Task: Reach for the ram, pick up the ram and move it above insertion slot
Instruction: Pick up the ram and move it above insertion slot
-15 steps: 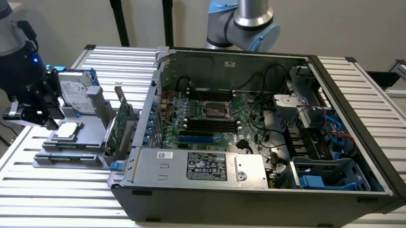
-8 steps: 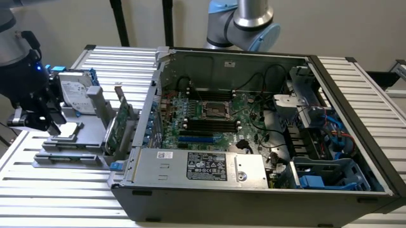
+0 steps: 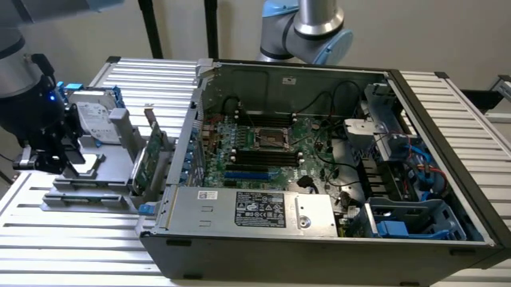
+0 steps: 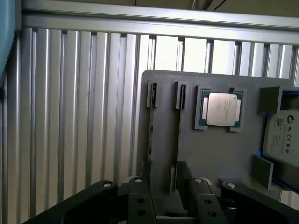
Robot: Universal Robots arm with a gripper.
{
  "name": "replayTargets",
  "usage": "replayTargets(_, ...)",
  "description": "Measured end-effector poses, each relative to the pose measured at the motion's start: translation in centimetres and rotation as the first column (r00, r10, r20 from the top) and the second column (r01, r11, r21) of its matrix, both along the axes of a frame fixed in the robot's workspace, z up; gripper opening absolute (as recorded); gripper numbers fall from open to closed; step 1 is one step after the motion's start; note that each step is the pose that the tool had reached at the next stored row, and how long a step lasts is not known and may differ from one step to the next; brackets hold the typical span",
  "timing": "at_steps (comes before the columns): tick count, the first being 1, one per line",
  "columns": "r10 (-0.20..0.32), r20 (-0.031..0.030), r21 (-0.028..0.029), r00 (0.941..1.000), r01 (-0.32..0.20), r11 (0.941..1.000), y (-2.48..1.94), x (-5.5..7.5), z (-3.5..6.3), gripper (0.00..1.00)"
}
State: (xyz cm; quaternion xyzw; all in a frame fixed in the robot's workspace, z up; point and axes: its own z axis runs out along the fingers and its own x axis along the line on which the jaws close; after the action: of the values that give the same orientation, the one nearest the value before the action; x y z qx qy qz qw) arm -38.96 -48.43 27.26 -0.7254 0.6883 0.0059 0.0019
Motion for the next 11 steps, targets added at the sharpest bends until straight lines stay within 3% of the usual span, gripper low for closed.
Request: replayTargets(11, -0.004, 0.0000, 0.0000, 1.0000, 0.004, 1.0000, -0.42, -0.1, -2.00, 0.36)
